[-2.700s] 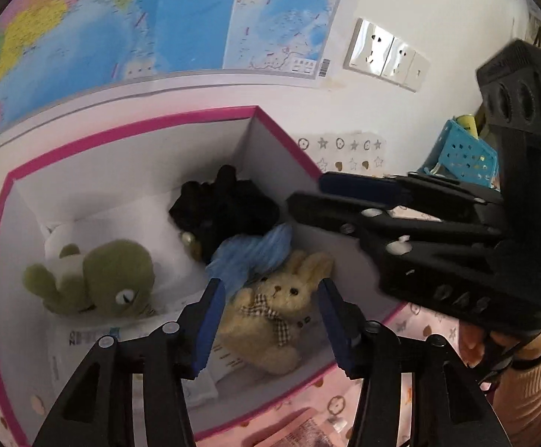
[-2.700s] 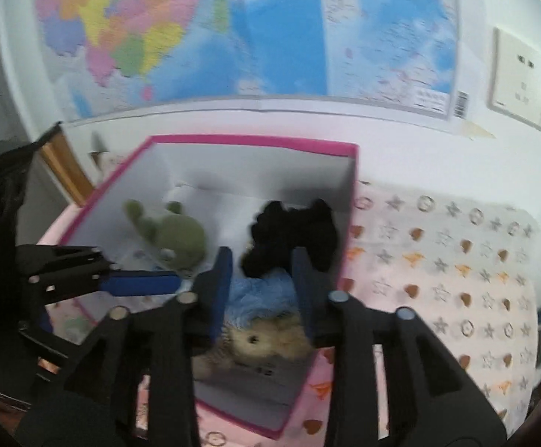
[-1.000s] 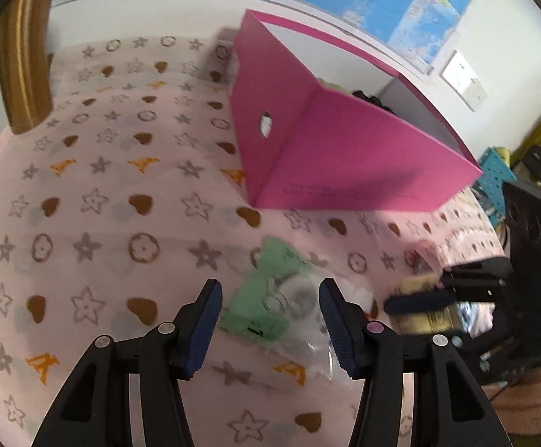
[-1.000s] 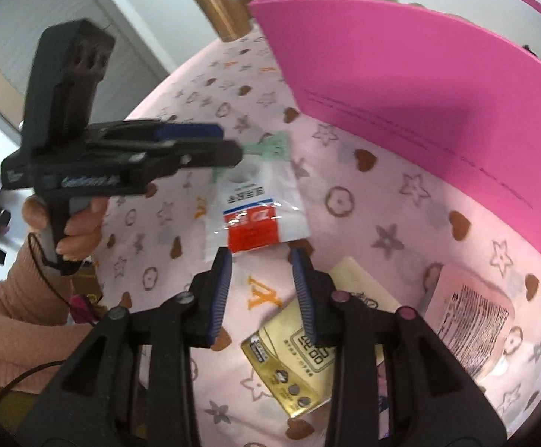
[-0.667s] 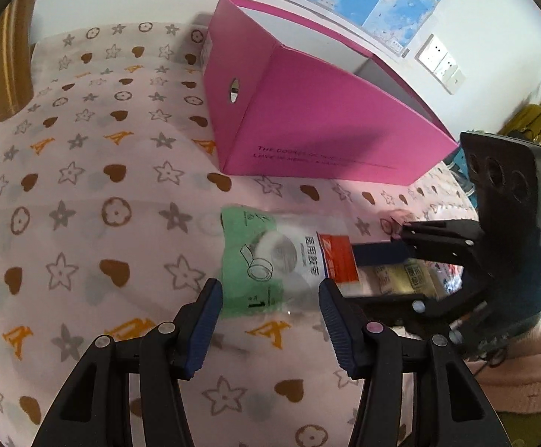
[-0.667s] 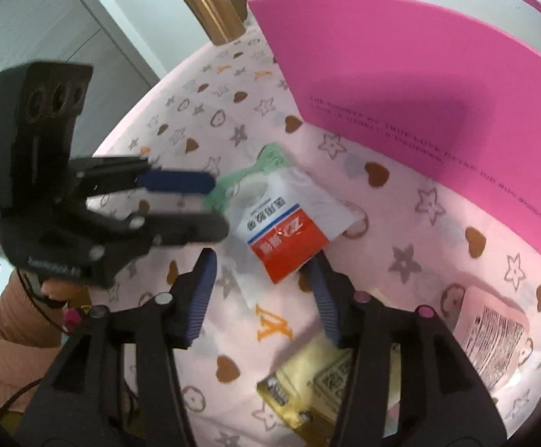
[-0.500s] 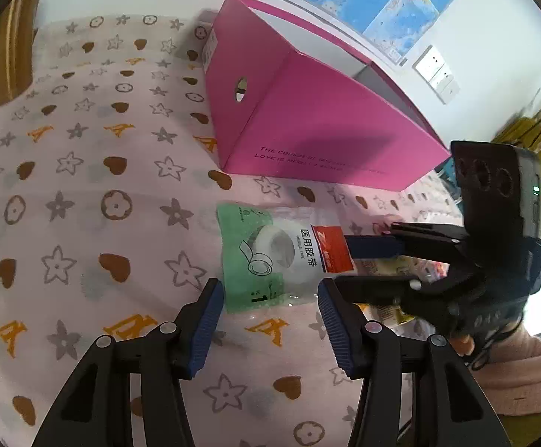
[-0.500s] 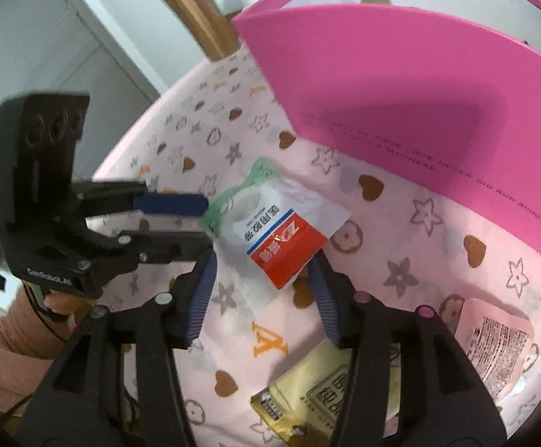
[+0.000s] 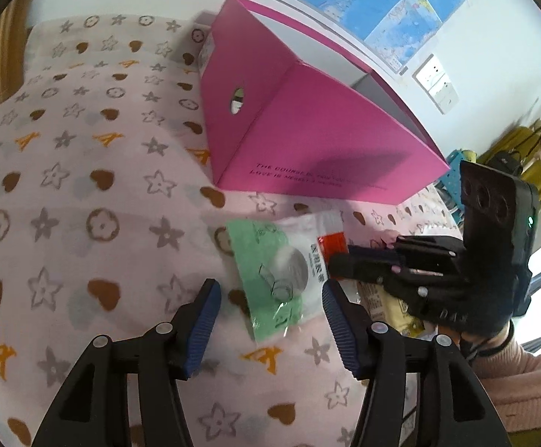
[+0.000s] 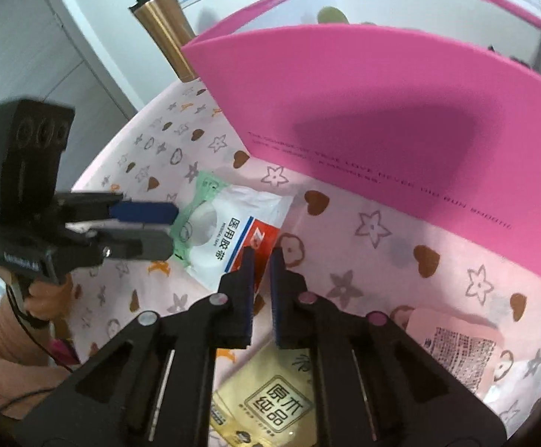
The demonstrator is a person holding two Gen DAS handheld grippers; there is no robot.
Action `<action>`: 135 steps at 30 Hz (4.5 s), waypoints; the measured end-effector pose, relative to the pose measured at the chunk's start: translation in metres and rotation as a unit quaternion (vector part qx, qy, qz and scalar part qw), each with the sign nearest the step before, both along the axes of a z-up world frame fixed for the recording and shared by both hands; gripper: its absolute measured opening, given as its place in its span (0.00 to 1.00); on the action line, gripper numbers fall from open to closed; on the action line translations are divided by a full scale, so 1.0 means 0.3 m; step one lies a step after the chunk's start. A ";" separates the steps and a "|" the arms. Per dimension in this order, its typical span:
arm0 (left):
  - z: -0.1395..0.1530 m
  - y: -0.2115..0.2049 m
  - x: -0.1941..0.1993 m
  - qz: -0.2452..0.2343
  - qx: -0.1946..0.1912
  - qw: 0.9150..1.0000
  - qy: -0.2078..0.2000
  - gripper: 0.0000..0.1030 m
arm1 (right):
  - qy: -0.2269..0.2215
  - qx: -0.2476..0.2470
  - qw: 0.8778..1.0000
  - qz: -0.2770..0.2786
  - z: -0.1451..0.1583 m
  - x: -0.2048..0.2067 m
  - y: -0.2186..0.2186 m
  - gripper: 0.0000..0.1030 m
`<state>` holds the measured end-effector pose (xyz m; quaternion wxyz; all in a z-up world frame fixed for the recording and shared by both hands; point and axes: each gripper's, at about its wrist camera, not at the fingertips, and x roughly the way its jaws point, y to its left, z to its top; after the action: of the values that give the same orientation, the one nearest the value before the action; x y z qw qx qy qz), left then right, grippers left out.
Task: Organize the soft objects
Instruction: 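Lift the tape bag over the pink box and open the right gripper, then reach the right gripper to the pink flower tissue pack and grasp it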
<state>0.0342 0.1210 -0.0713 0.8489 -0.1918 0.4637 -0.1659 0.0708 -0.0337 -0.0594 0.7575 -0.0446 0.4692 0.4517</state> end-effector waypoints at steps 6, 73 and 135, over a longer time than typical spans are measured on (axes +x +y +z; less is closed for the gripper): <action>0.003 -0.047 0.033 -0.019 0.001 1.000 -0.002 0.59 | 0.003 0.008 1.000 0.000 -0.008 0.008 -0.009 0.09; 0.400 -0.069 0.270 0.057 0.103 0.987 -0.112 0.48 | -0.034 0.067 0.994 -0.073 0.319 0.331 -0.165 0.44; 0.046 -0.662 -0.023 -0.171 0.089 0.980 0.048 0.51 | 0.083 0.093 0.988 -0.095 -0.043 -0.081 -0.654 0.25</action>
<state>0.0272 -0.0775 -0.0575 0.7981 -0.0413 0.5431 -0.2576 0.0464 -0.2297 -0.0722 0.7565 0.1089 0.4881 0.4215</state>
